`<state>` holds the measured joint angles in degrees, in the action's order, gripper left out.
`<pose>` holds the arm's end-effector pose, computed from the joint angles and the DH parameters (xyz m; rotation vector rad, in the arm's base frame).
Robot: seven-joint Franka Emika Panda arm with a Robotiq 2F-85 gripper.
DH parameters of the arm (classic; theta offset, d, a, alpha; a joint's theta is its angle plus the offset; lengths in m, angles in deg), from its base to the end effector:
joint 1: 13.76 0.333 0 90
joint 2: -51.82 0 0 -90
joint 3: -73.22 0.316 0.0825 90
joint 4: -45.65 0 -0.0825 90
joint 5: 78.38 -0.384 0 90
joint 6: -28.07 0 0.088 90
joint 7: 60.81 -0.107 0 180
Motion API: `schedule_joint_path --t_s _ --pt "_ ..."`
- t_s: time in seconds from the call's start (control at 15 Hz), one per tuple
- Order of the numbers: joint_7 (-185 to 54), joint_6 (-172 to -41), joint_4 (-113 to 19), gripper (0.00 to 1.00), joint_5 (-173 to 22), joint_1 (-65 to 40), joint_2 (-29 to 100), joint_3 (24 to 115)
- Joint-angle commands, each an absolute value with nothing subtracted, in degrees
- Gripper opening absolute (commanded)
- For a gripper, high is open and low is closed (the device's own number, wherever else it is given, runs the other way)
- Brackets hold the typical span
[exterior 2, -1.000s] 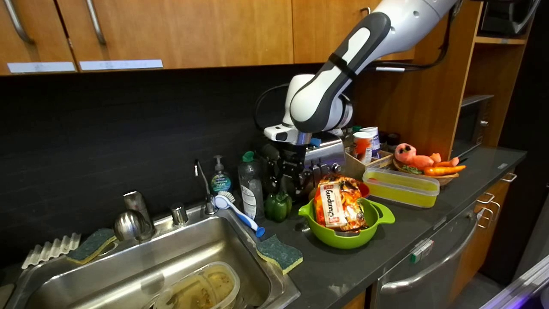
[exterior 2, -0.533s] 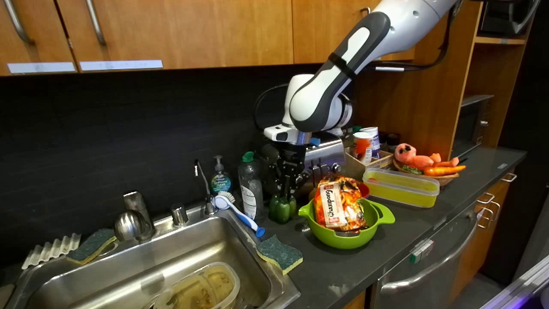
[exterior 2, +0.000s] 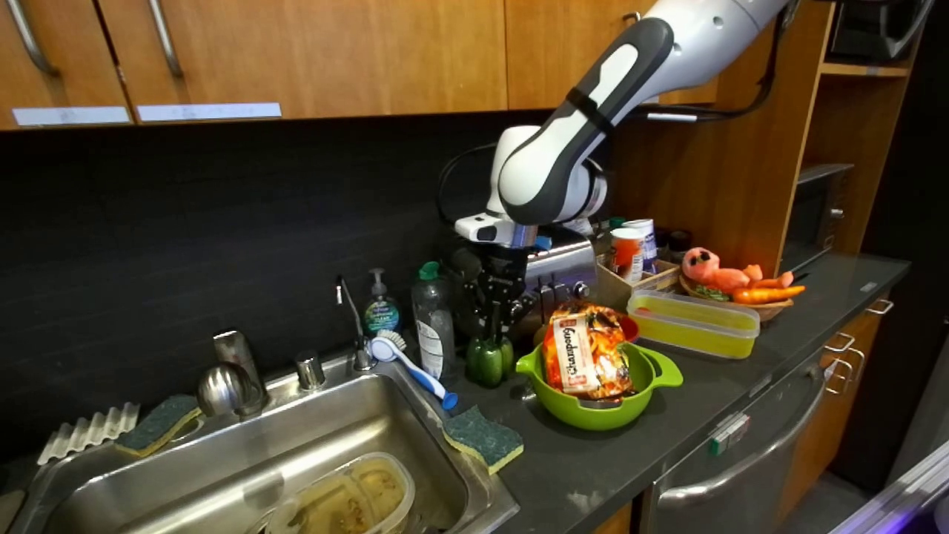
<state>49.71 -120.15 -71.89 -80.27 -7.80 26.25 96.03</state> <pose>0.5362 0.2859 0.2460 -1.1693 -2.8318 -0.3266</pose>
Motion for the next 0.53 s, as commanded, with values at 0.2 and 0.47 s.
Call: schedule_joint_path --t_s 0.2,0.47 --pt "51.3 -121.4 -70.3 0.05 -83.4 -8.1 26.5 98.0" --pt "51.2 -122.3 -69.9 0.05 -83.6 -7.8 26.8 98.6"
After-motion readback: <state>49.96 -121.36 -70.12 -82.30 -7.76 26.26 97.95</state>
